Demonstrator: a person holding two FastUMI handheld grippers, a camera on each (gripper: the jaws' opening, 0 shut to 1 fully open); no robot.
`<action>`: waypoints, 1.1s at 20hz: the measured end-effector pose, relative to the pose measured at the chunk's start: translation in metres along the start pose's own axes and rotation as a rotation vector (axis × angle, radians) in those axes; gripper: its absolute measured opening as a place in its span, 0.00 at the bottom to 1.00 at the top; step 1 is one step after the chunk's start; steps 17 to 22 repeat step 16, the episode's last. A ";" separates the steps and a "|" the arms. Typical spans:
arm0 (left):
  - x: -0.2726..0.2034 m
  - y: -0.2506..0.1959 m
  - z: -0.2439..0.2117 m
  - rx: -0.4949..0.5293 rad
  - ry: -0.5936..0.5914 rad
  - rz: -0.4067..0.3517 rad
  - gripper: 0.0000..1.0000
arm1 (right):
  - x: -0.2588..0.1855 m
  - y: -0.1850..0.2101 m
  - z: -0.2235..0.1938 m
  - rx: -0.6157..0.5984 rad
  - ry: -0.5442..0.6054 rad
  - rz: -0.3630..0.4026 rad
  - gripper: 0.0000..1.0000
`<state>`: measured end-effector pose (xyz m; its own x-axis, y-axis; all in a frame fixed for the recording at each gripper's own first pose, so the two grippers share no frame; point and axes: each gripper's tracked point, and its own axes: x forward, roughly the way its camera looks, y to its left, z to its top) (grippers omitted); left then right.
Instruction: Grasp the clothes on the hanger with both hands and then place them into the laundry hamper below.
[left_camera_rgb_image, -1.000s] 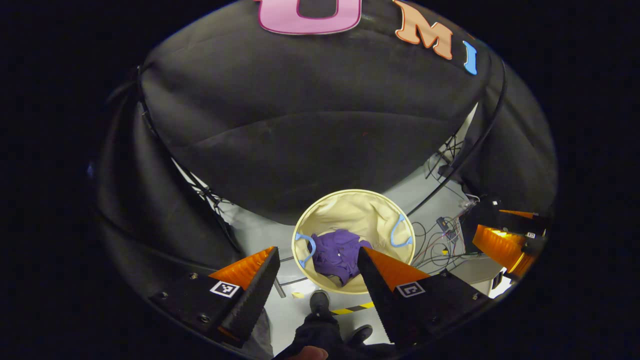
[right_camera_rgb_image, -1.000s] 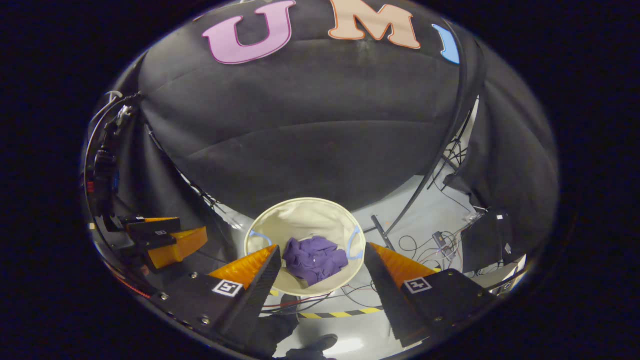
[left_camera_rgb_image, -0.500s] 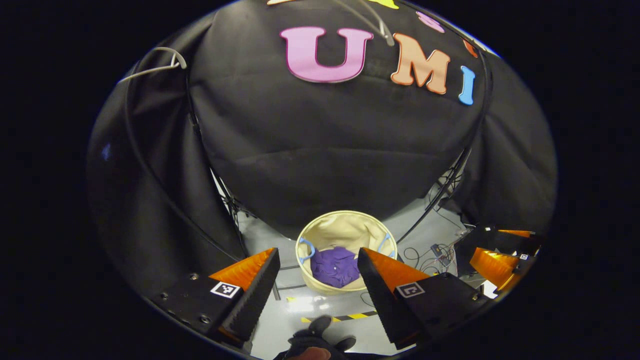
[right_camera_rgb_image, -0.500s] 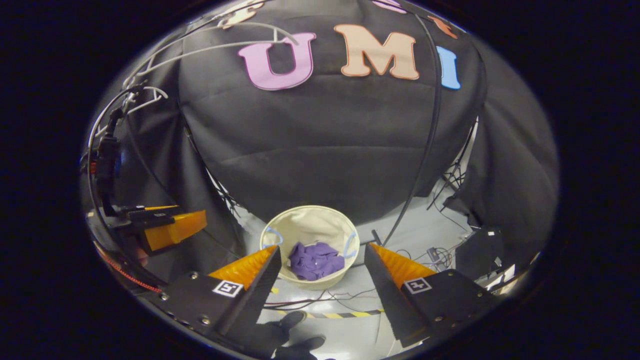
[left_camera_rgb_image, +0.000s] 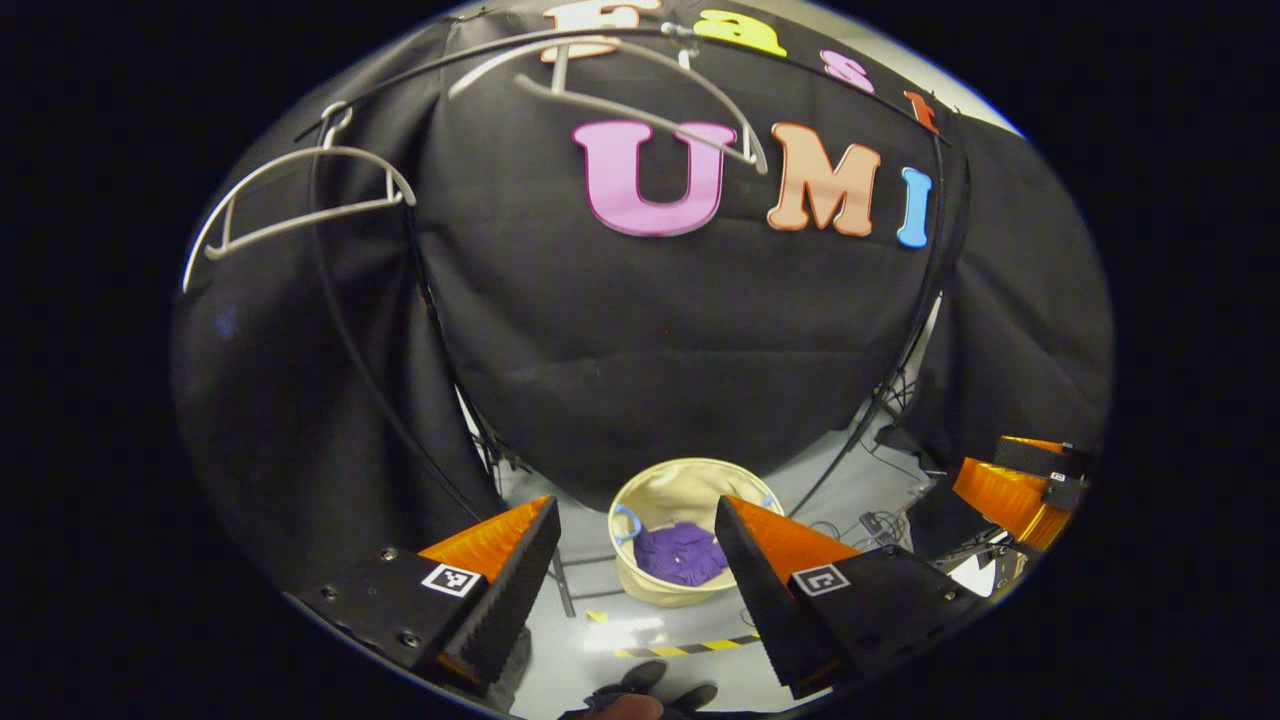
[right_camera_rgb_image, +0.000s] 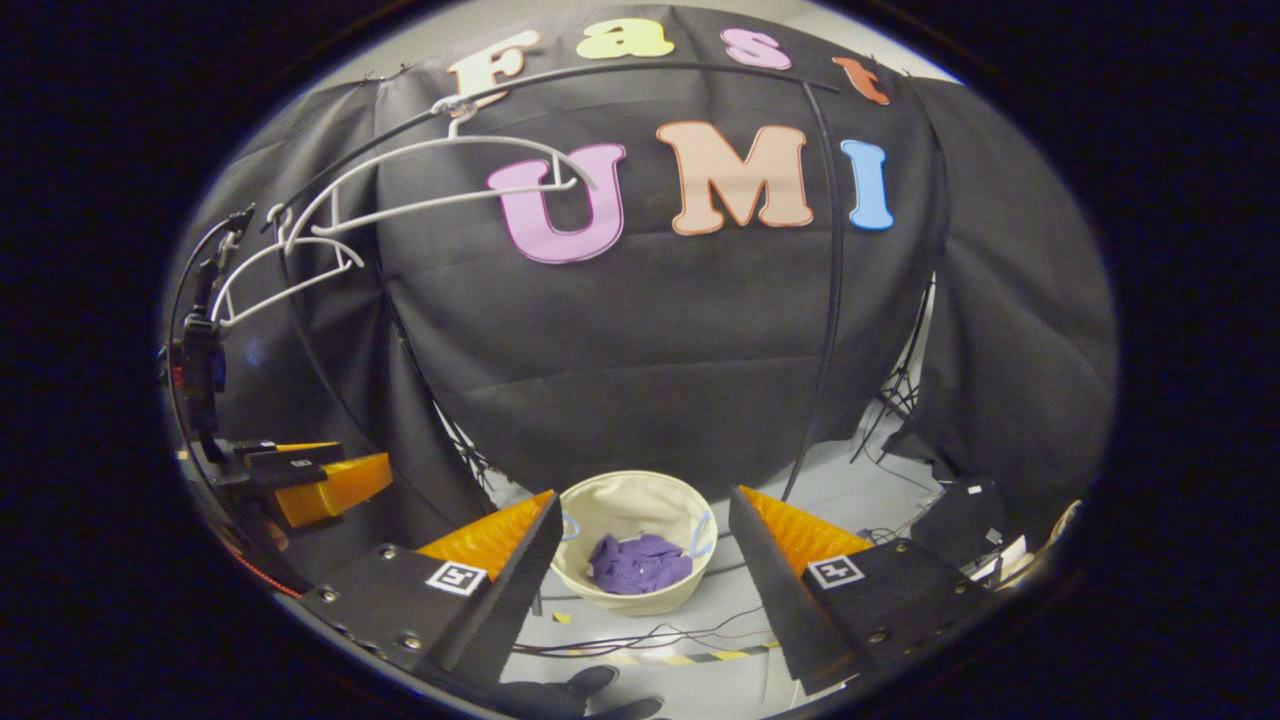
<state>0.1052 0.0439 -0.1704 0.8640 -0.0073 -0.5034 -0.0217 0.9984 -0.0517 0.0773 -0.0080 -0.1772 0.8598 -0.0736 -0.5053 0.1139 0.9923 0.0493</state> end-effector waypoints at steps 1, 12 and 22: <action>-0.009 0.000 0.014 0.002 -0.028 0.002 0.97 | -0.007 0.002 0.008 -0.003 -0.025 0.007 1.00; -0.085 0.002 0.106 0.000 -0.237 0.009 0.94 | -0.086 0.023 0.112 0.037 -0.252 0.083 1.00; -0.113 -0.001 0.142 -0.005 -0.338 -0.002 0.94 | -0.105 0.022 0.145 0.061 -0.331 0.092 1.00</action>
